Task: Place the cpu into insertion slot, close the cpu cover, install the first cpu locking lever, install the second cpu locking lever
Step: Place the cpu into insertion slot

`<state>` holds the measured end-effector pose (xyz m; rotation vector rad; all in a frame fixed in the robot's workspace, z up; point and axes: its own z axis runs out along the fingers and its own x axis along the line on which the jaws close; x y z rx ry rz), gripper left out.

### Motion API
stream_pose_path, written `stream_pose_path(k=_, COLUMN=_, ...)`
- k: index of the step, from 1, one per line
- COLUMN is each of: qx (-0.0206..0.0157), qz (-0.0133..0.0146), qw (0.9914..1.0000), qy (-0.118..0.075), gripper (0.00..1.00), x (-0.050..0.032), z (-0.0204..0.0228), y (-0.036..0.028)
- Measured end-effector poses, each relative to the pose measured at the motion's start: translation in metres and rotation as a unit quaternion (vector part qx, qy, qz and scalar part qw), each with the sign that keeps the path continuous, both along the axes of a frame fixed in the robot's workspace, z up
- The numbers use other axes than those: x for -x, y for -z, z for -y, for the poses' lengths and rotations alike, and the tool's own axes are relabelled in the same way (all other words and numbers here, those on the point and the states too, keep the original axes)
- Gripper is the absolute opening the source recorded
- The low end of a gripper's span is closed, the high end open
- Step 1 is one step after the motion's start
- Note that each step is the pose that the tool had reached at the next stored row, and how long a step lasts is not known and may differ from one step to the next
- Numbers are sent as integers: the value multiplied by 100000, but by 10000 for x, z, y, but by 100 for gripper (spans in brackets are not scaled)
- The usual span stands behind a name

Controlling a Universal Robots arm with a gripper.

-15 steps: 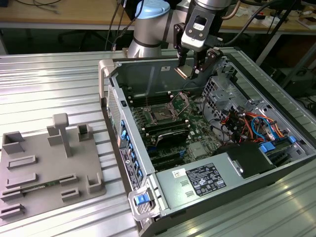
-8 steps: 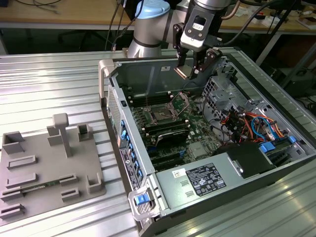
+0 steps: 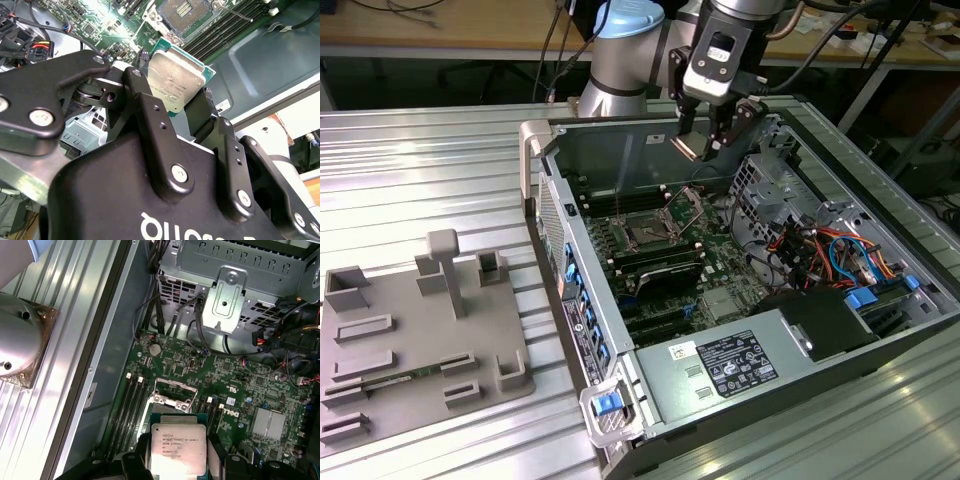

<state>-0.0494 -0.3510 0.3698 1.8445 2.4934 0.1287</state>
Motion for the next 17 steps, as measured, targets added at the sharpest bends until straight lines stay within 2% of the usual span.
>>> stream_pose_path(k=17, qx=-2, qz=-1, qw=100000, qy=23, gripper=55, x=40, z=0, y=6)
